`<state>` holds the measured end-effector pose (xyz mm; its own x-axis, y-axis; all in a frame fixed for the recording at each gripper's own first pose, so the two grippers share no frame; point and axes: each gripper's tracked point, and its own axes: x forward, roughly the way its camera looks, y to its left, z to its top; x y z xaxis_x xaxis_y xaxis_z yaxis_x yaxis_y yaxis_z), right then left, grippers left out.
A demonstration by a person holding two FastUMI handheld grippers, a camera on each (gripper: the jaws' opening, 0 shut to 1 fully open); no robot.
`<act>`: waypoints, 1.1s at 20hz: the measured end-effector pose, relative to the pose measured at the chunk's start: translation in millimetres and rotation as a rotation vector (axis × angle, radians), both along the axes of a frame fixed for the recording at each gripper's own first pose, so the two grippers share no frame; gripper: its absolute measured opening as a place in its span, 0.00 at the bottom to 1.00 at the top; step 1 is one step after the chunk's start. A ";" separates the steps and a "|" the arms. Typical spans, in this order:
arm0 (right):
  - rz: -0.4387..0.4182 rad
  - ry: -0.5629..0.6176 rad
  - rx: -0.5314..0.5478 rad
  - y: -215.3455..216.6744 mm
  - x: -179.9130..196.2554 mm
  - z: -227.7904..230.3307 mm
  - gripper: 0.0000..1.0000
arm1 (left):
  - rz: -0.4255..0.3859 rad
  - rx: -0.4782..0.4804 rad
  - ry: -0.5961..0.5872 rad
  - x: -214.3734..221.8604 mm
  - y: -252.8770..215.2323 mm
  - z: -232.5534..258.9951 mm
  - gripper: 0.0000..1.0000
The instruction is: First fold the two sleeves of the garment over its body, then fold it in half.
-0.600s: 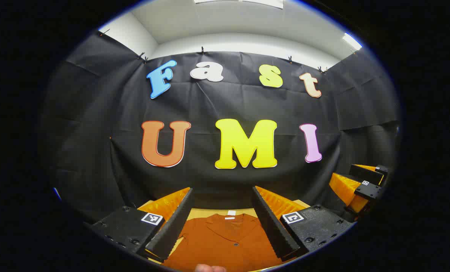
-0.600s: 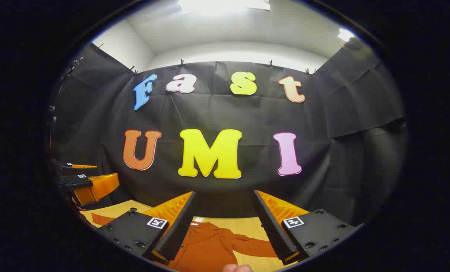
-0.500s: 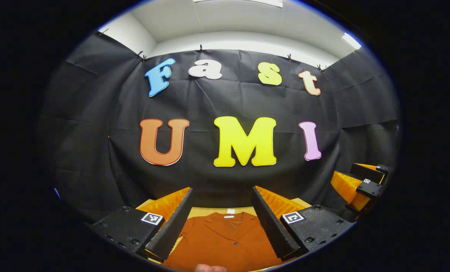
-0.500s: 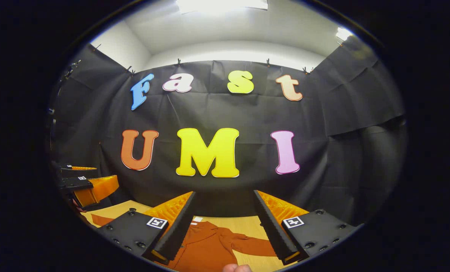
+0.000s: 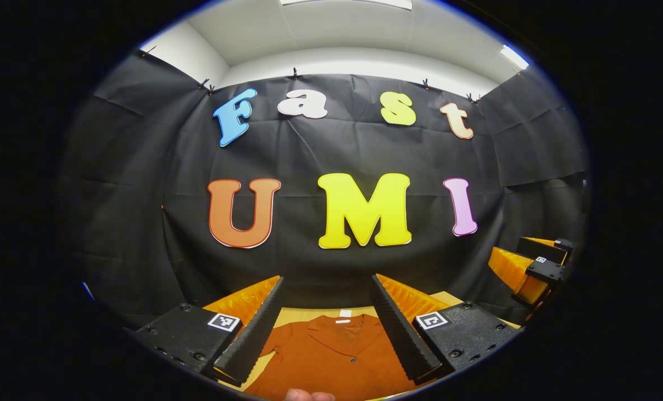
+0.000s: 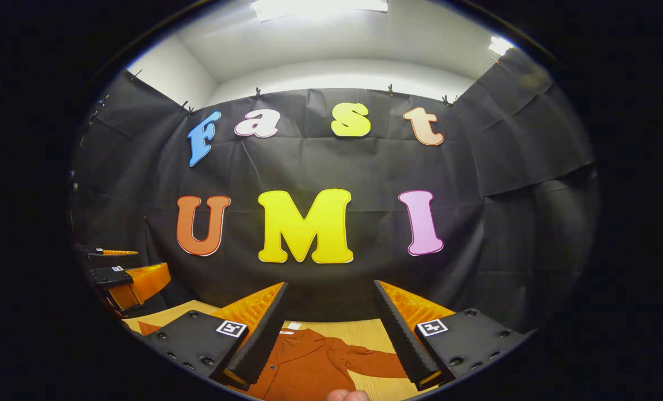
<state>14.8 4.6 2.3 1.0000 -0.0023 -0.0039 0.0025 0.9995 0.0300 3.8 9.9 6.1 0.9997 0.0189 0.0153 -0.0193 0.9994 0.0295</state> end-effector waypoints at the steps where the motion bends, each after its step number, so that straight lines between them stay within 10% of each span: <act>1: 0.007 0.000 0.000 3.3 0.3 0.9 0.95 | 0.005 0.003 -0.004 -0.6 3.7 0.9 0.98; 22: 0.042 -0.009 0.009 29.2 16.4 4.2 0.94 | 0.076 0.017 -0.004 -0.6 35.5 -0.2 0.98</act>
<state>31.2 33.9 6.5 0.9992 0.0400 0.0054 -0.0402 0.9984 0.0392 3.2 45.4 5.9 0.9953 0.0948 0.0206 -0.0957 0.9943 0.0464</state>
